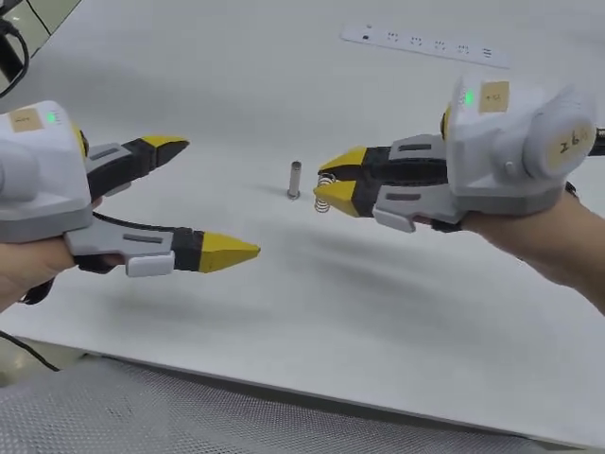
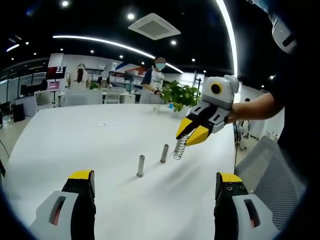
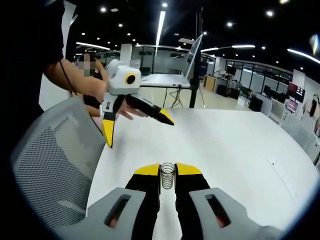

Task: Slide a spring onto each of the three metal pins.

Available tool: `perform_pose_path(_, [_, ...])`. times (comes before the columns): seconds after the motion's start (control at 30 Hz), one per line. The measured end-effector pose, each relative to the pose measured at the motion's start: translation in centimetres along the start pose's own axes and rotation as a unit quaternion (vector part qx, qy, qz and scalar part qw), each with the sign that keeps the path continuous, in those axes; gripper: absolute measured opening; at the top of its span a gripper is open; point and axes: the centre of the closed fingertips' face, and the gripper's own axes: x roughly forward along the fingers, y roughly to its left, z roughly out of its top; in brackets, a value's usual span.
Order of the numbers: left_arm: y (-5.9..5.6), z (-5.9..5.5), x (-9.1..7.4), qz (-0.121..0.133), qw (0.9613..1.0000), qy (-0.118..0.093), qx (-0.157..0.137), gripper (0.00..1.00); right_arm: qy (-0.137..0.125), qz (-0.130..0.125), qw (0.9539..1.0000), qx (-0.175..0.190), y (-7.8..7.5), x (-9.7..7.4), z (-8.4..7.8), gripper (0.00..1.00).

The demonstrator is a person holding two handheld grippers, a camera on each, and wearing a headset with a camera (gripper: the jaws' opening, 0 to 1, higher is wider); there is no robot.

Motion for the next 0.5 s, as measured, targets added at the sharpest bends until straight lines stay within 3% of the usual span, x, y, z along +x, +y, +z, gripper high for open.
perform_pose_path(0.5, [-0.4, -0.2, -0.1, -0.007, 1.0000, 0.000, 0.004, 0.98, -0.007, -0.028, 0.9995, 0.015, -2.7, 1.2, 0.6, 0.08])
